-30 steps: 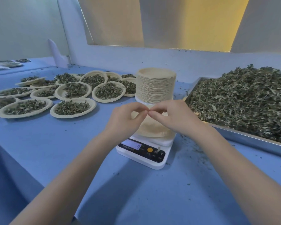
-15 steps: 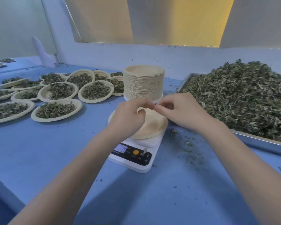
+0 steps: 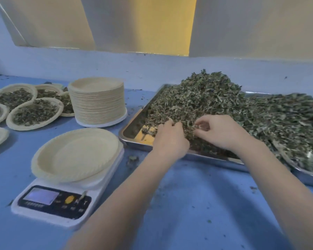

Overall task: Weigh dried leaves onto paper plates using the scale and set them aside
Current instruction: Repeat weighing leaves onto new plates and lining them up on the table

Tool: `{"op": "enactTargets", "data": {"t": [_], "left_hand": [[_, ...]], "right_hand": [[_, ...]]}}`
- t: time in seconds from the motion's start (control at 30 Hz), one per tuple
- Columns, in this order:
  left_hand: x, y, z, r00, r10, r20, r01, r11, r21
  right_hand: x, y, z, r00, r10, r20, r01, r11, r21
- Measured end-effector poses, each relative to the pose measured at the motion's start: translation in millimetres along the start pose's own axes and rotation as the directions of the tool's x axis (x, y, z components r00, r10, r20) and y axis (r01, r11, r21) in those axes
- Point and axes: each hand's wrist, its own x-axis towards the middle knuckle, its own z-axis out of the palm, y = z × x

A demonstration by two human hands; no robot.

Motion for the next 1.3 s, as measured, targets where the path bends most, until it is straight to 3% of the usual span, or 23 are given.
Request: {"op": "enactTargets", "data": {"t": [0.13,0.27,0.37,0.47,0.67,0.77,0.83,0.9,0.97,1.03,1.13,1.3], "left_hand": [[37,-12,4,0.945,-0.307,0.114,0.283,0.941,0.187],[65,-7,8,0.872,-0.417,0.256,0.35,0.897,0.269],[78,0,21,0.891,-0.386,0.241,0.296,0.894,0.335],[86,15,36,0.912,-0.301,0.281,0.228,0.937,0.263],[88,35,44,0.928,-0.168,0.333,0.1,0.972,0.211],[86,33,38,0.926,-0.069,0.372,0.077,0.997,-0.008],[84,30,32,0.908,-0.007,0.419,0.106,0.971,-0.214],[83,28,28,0.907,0.027,0.421,0.125,0.936,-0.33],[81,28,28,0.91,0.051,0.411,0.136,0.9,-0.413],[79,30,31,0.899,0.081,0.431,0.168,0.843,-0.51],[73,35,36,0.894,0.112,0.435,0.123,0.87,-0.477],[76,36,29,0.958,0.073,0.279,0.099,0.826,-0.556]], "right_hand": [[3,40,-4,0.975,0.18,0.133,-0.147,0.964,-0.223],[6,60,-9,0.978,0.208,-0.011,-0.205,0.948,-0.244],[11,71,-14,0.955,0.277,-0.104,-0.296,0.898,-0.326],[18,74,-6,0.934,0.357,-0.001,-0.344,0.898,-0.275],[24,73,4,0.984,0.156,0.089,-0.159,0.987,0.028],[18,79,-13,0.992,0.043,0.121,-0.078,0.951,0.299],[15,87,-24,0.997,0.032,0.064,-0.054,0.919,0.39],[14,93,-30,0.996,0.088,0.018,-0.09,0.96,0.266],[16,94,-22,0.986,0.137,0.091,-0.147,0.983,0.108],[19,87,-4,0.98,0.112,0.166,-0.139,0.977,0.16],[23,75,14,0.987,0.063,0.147,-0.1,0.96,0.263],[26,79,9,0.998,0.064,0.005,-0.059,0.874,0.483]]}}
